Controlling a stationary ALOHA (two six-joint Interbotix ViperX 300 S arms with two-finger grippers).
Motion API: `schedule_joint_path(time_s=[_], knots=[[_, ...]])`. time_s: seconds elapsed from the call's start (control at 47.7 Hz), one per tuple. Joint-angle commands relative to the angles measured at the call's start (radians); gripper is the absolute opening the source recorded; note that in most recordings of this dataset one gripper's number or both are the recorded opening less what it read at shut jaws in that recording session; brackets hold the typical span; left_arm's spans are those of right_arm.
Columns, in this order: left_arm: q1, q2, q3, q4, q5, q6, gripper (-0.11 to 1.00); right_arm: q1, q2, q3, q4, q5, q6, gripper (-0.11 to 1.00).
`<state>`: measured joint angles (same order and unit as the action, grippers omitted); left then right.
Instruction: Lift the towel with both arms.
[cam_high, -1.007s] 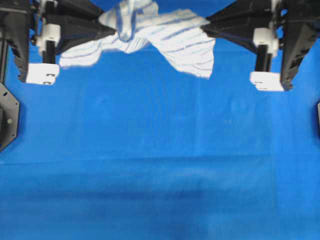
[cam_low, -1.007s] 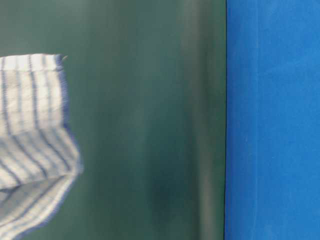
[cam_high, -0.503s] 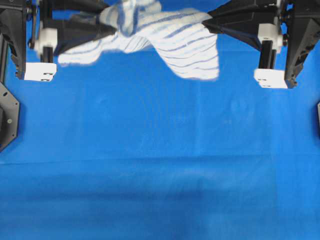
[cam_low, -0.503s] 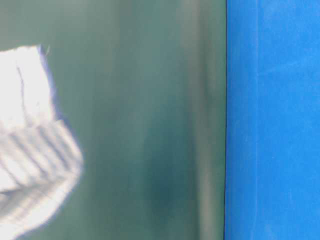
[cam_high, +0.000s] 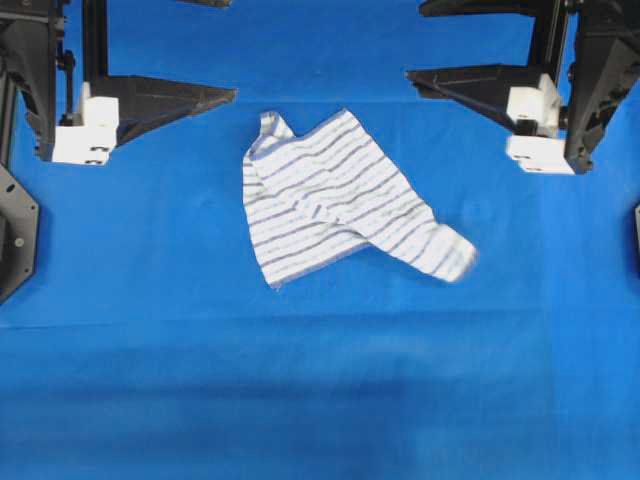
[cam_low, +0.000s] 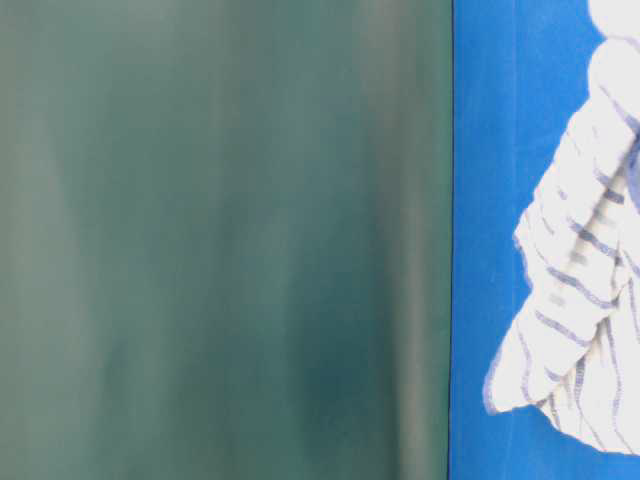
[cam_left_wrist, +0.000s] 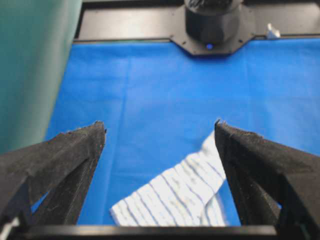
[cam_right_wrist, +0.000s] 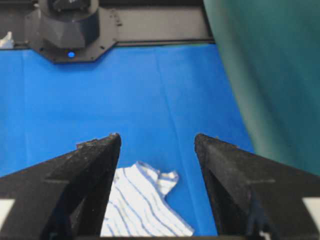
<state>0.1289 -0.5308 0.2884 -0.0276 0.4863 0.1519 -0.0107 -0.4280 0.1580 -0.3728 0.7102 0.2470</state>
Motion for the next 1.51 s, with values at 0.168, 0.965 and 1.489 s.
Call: schedule_joint_path(time_s=[0.168, 0.965, 1.489], knots=[[-0.014, 0.009, 0.035, 0.002, -0.052, -0.002, 0.91, 0.000, -0.008, 0.003, -0.005, -0.002, 0.005, 0.64], [-0.098, 0.215, 0.423, 0.002, -0.448, -0.003, 0.91, 0.012, 0.112, 0.422, 0.006, -0.307, 0.164, 0.64], [-0.110, 0.492, 0.551, -0.006, -0.723, -0.012, 0.91, 0.018, 0.351, 0.574, 0.006, -0.571, 0.265, 0.64]])
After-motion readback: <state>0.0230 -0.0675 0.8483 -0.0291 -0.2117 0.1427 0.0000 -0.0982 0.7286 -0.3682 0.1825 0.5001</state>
